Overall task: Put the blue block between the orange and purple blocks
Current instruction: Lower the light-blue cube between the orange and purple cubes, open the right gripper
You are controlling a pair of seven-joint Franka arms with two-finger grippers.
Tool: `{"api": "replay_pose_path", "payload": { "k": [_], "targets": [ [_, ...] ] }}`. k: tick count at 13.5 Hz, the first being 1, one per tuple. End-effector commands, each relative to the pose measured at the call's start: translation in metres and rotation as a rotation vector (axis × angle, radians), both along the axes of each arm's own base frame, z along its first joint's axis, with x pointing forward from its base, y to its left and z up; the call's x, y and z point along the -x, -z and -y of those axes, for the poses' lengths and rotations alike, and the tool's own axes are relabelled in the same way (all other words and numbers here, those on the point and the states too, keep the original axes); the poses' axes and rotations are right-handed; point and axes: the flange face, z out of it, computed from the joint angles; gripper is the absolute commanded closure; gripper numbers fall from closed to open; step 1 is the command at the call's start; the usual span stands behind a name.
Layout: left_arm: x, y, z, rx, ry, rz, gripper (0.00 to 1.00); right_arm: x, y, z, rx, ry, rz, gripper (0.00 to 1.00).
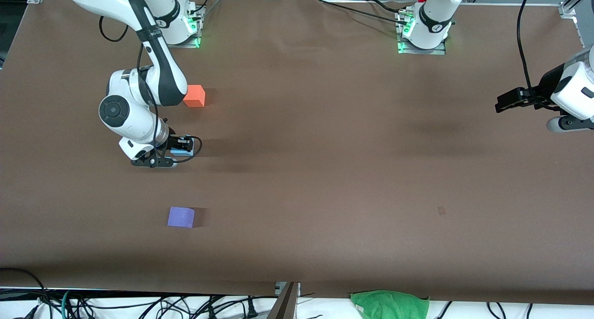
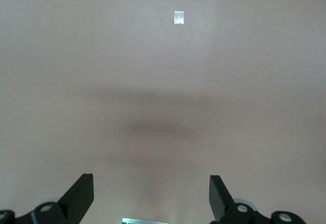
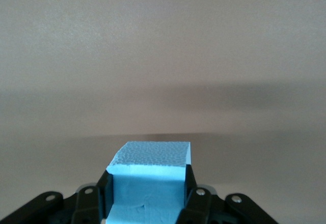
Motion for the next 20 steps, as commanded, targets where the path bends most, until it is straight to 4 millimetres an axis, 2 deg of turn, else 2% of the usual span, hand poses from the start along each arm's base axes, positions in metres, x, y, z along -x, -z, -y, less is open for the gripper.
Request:
{"api": "replay_pose_path", "payload": {
  "k": [1,4,9,10,11,12,13,15,17,18,20],
  "targets": [
    [-0.004,-0.004,-0.003,0.017,0.014,0.010,0.00,0.004,0.011,-0.003,-0.012,0.022,0.021,0.87],
    [-0.004,-0.004,-0.002,0.018,0.014,0.010,0.00,0.004,0.031,-0.012,-0.007,0.008,0.051,0.87],
    [-0.004,-0.004,-0.001,0.020,0.014,0.010,0.00,0.004,0.042,-0.014,-0.003,0.005,0.054,0.82],
    [-0.005,-0.004,-0.001,0.020,0.014,0.009,0.00,0.005,0.044,-0.013,-0.002,0.005,0.051,0.74],
    [-0.005,-0.004,-0.001,0.020,0.014,0.009,0.00,0.004,0.043,-0.014,-0.002,-0.002,0.051,0.60],
    [-0.005,-0.003,-0.001,0.020,0.014,0.007,0.00,0.005,0.044,-0.014,-0.002,-0.016,0.047,0.08],
    [-0.005,-0.004,-0.002,0.021,0.013,0.009,0.00,0.003,0.042,-0.013,-0.005,-0.049,0.049,0.00],
    [-0.005,-0.003,-0.001,0.020,0.014,0.007,0.00,0.002,0.034,-0.014,-0.009,-0.068,0.034,0.00],
    [-0.005,-0.002,-0.001,0.022,0.014,0.006,0.00,-0.011,0.002,-0.013,-0.019,-0.064,0.000,0.00],
    [-0.006,-0.001,-0.001,0.022,0.014,0.004,0.00,-0.020,-0.022,-0.006,-0.021,-0.056,-0.035,0.00],
    [-0.006,-0.001,-0.002,0.022,0.012,0.004,0.00,-0.040,-0.084,-0.017,-0.027,-0.074,-0.109,0.00]
  ]
}}
